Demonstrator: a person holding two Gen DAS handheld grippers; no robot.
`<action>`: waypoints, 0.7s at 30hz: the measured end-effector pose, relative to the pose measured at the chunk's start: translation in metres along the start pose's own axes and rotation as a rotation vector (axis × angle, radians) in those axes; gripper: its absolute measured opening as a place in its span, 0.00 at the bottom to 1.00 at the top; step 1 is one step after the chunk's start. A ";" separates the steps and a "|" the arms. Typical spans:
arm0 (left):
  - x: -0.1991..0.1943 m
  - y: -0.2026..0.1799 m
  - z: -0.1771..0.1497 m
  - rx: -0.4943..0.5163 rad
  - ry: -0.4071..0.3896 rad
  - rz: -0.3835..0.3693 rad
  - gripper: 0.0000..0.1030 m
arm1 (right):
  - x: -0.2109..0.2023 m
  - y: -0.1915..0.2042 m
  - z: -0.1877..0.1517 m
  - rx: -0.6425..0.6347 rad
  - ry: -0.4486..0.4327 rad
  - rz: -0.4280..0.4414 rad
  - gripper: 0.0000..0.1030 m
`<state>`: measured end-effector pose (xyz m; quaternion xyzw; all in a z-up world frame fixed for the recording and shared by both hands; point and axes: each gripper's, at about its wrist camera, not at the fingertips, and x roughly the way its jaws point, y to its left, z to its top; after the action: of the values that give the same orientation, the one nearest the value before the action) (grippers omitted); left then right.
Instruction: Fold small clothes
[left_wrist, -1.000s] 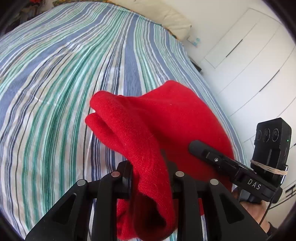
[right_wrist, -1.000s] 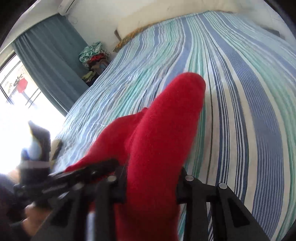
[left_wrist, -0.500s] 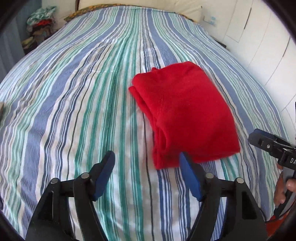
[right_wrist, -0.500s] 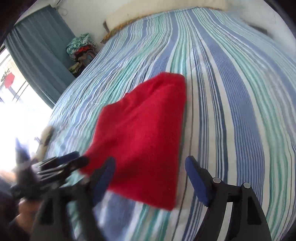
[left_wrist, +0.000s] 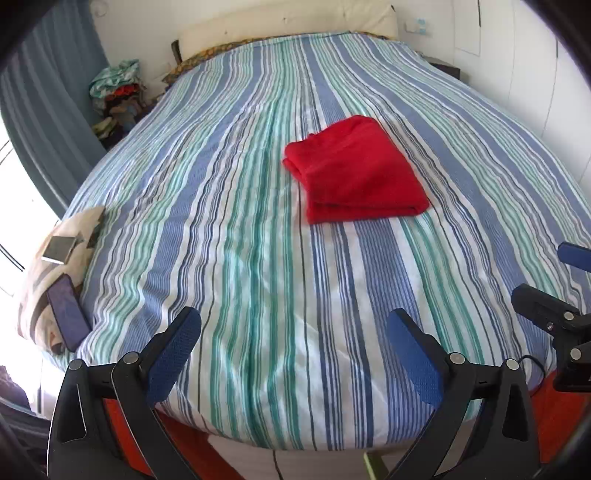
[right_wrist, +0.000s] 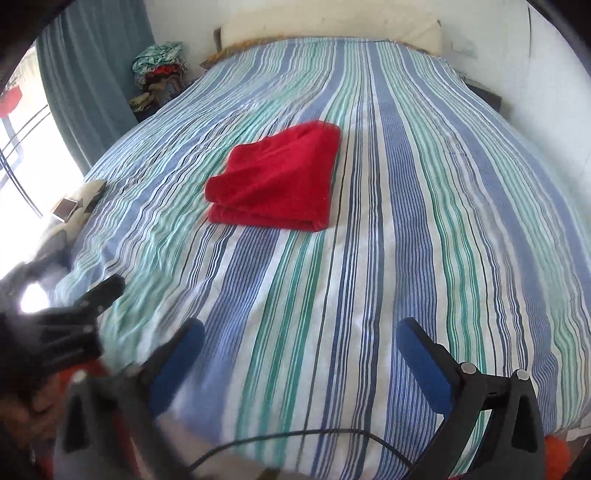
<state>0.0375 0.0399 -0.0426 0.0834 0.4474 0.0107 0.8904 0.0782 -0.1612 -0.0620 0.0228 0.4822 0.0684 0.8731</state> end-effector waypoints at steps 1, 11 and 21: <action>0.000 0.002 0.001 -0.011 0.020 -0.015 0.98 | -0.005 0.004 -0.001 -0.009 0.003 -0.011 0.99; -0.021 0.017 0.000 -0.099 0.018 -0.051 0.98 | -0.029 0.035 0.004 -0.051 0.008 -0.095 0.99; -0.024 0.012 0.003 -0.086 -0.013 -0.014 0.98 | -0.033 0.034 0.004 -0.011 0.004 -0.099 0.99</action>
<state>0.0262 0.0489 -0.0197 0.0419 0.4412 0.0231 0.8961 0.0604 -0.1322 -0.0286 -0.0058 0.4840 0.0278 0.8746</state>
